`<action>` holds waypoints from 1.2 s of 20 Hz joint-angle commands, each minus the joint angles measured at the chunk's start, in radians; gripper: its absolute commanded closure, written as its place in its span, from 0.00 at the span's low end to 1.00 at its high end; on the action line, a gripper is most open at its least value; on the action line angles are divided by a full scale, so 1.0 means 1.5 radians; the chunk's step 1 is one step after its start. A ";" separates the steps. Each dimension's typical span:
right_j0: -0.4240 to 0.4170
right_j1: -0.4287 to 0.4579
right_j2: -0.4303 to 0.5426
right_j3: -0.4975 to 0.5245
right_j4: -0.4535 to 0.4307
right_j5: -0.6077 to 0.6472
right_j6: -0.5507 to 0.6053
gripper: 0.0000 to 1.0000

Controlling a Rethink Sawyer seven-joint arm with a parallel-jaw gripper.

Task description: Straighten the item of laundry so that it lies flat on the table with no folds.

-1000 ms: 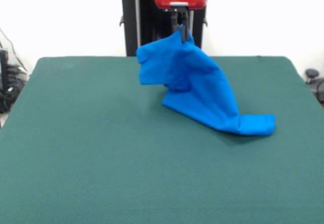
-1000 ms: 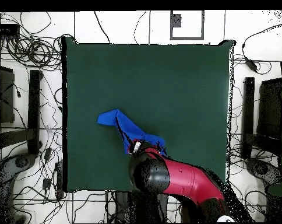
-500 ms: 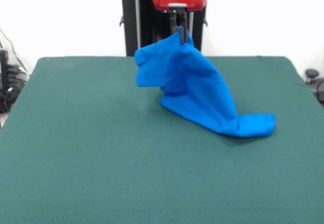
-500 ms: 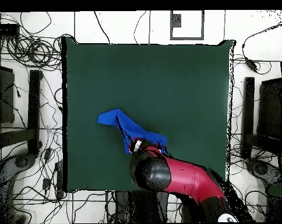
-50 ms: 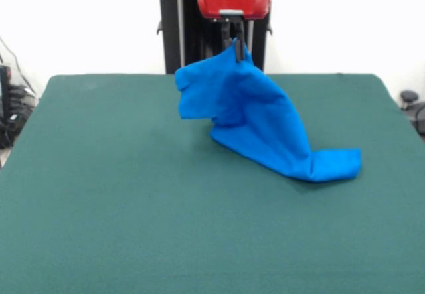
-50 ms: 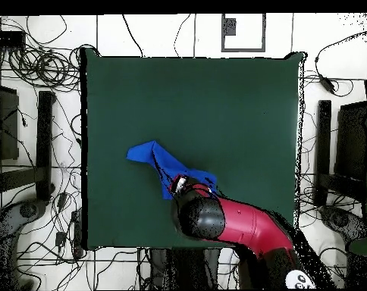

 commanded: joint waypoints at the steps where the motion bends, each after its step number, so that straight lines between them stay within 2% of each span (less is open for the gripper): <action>1: 0.013 0.042 0.052 -0.056 0.043 0.086 0.066 1.00; 6: 0.014 0.053 0.049 -0.095 0.040 0.127 0.052 1.00; 24: 0.002 0.050 0.048 -0.112 0.053 0.149 0.053 1.00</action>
